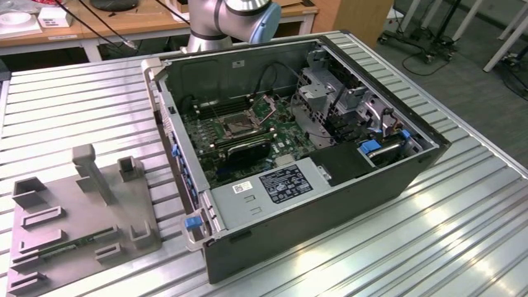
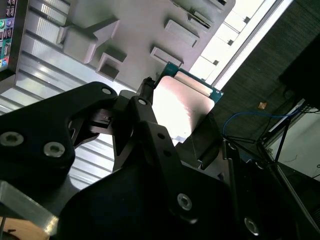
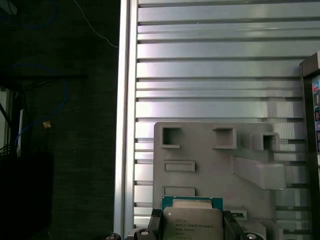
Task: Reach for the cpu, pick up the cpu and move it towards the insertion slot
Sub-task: 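Pick up the cpu and move it towards the insertion slot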
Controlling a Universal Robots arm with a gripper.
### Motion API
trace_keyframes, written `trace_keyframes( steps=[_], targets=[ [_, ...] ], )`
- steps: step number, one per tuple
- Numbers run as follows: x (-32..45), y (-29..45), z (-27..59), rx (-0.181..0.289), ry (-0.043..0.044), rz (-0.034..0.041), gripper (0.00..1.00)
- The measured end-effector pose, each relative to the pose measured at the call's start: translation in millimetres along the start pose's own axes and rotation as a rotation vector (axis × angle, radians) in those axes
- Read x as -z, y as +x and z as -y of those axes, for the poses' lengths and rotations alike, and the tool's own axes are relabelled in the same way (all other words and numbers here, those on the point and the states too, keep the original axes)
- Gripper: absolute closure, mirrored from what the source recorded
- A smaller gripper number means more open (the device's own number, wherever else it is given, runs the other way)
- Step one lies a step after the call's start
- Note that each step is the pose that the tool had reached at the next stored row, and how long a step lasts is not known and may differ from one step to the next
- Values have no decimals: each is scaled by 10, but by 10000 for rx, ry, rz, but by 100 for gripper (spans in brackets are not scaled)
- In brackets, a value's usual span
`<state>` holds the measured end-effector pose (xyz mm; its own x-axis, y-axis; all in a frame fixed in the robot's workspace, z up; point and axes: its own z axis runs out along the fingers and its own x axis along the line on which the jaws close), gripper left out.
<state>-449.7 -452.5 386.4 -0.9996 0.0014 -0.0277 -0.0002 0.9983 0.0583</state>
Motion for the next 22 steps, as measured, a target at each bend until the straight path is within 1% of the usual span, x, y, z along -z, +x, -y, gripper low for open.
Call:
trace_keyframes(
  steps=[4,22],
  targets=[
    [0,-11,0,0,1,-1,45],
    [-3,-126,0,0,0,0,45]
  ],
)
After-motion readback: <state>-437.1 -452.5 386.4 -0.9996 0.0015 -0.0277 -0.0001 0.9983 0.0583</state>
